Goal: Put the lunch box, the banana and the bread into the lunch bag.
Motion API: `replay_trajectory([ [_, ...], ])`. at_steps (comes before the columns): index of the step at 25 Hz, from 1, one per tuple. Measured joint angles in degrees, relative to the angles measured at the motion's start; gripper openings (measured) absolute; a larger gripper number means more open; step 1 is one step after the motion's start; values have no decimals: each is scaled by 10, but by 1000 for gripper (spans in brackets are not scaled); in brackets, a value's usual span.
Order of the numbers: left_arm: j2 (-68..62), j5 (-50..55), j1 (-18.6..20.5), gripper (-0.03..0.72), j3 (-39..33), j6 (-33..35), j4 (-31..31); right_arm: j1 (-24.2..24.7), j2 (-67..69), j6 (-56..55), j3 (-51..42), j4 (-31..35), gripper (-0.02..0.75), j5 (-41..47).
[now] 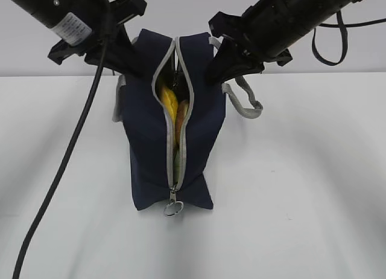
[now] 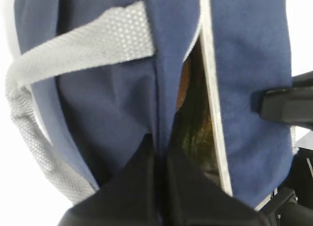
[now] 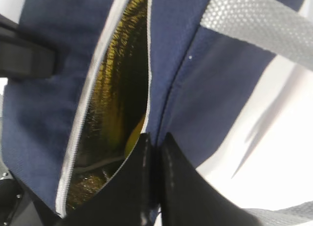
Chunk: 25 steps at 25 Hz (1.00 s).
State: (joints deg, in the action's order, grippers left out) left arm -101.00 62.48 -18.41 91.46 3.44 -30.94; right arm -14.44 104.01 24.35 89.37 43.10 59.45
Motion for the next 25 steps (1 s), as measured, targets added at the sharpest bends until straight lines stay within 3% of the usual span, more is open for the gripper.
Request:
replay_trajectory([
  [9,-59,14,-29,-2,90,0,-1,2,-6,-59,18,-104,3,16],
  [25,-108,1,-29,-2,115,0,-19,13,0,-68,61,-147,3,25],
])
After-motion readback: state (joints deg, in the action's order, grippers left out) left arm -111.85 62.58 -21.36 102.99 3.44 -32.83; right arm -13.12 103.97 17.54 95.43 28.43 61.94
